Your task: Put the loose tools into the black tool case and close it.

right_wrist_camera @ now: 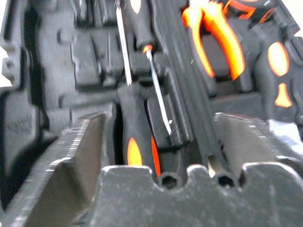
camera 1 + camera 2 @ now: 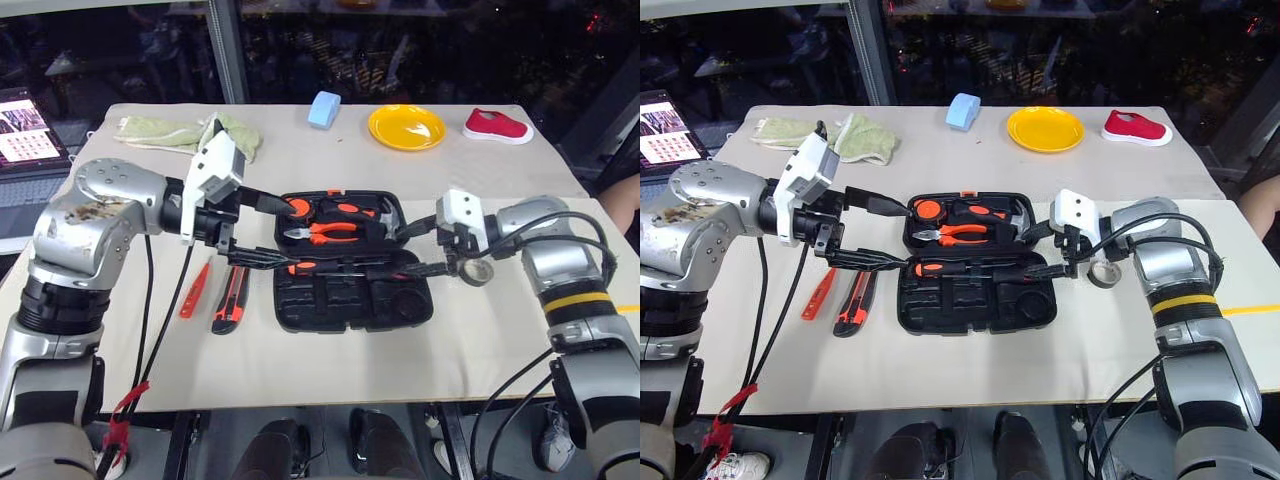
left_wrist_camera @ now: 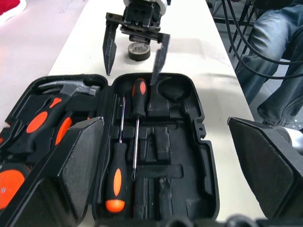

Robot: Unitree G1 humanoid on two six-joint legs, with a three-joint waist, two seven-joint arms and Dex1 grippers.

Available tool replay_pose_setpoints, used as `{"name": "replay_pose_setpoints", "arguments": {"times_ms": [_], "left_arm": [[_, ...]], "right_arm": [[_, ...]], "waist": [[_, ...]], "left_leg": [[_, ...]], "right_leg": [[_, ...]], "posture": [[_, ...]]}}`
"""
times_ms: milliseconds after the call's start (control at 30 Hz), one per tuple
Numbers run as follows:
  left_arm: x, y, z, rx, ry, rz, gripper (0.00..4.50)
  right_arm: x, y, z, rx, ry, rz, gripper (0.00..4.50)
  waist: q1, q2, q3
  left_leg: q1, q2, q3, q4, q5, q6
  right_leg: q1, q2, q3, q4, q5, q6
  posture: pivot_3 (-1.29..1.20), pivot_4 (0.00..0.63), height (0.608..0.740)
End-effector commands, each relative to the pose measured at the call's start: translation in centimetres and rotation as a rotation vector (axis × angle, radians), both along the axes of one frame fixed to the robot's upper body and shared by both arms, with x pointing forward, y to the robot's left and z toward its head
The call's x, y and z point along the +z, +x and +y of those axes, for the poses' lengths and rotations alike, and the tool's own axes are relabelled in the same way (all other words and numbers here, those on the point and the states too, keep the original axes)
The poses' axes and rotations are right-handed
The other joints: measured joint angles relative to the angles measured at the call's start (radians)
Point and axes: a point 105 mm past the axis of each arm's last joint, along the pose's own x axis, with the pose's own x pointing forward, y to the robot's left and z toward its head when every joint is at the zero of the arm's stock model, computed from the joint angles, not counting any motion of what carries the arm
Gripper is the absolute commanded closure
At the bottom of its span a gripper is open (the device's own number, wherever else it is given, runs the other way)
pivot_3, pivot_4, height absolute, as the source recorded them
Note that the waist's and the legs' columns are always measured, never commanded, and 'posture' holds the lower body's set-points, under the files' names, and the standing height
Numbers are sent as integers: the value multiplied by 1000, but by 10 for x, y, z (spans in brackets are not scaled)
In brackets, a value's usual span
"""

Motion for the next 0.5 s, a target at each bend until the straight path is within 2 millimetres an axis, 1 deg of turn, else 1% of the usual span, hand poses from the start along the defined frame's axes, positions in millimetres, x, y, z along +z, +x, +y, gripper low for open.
{"name": "replay_pose_setpoints", "arguments": {"times_ms": [33, 133, 500], "left_arm": [[9, -2, -1, -21, 6, -58, 0], [9, -2, -1, -22, 7, -58, 0], [6, -3, 1, -17, 11, -51, 0]], "right_arm": [[6, 3, 8, -2, 10, -37, 3558], [0, 5, 11, -4, 4, -30, 4474], [-19, 5, 18, -4, -31, -9, 4474]], "waist": [[0, 0, 0], [0, 0, 0], [0, 0, 0]], "left_leg": [[0, 0, 0, 0, 0, 0], [0, 0, 0, 0, 0, 0], [0, 0, 0, 0, 0, 0]], "right_leg": [[0, 0, 0, 0, 0, 0], [0, 0, 0, 0, 0, 0], [0, 0, -3, 0, 0, 0]], "posture": [[0, 150, 732], [0, 150, 732], [0, 150, 732]]}}
